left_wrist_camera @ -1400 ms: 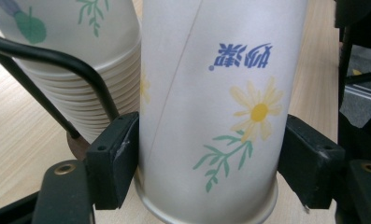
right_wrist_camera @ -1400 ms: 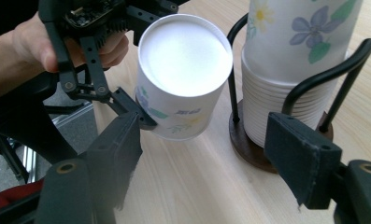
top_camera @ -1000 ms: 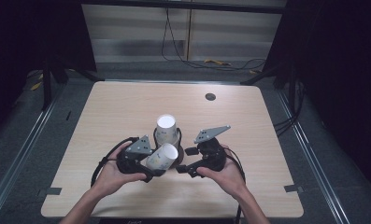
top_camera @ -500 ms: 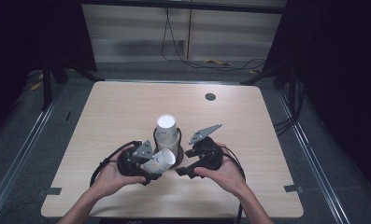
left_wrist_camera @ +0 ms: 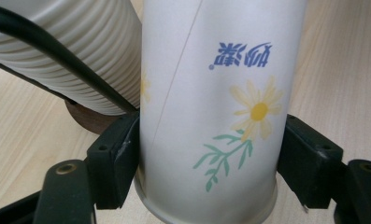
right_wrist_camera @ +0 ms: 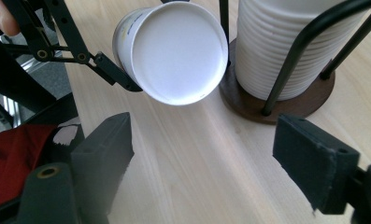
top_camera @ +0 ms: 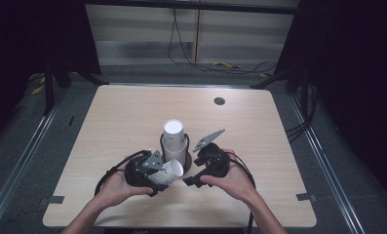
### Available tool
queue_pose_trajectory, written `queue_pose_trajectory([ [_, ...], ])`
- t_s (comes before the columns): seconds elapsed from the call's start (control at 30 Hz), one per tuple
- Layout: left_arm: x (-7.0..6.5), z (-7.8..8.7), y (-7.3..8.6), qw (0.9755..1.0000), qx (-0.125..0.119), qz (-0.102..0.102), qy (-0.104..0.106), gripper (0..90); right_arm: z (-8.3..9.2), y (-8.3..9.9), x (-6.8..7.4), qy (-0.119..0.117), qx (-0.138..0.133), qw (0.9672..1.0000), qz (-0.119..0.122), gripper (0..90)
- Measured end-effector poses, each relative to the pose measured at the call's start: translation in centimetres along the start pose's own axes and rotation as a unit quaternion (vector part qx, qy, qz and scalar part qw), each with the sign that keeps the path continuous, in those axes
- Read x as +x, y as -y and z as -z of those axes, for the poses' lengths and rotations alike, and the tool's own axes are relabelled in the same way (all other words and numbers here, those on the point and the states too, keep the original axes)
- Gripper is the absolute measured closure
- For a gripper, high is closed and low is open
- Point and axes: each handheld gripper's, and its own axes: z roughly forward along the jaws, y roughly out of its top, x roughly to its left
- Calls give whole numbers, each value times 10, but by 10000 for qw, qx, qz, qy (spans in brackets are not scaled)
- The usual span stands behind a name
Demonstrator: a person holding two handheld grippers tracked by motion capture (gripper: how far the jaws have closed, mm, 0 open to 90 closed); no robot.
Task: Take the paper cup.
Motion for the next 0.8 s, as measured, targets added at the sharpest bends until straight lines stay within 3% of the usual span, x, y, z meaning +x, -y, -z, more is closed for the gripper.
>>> queue_pose_trajectory([
  [0.3, -1, -2, -2, 9998, 136, -115, -4, 280, -6, -7, 0, -84, 447, 9989, 126, 194],
  [0.47, -4, -4, -3, 9997, 201, -159, 11, 282, -10, -9, 0, -244, 626, 9976, 177, 209],
  [0.8, -13, -7, -18, 9981, 372, -493, 44, 282, -14, -9, 2, -357, 898, 9952, 171, 214],
])
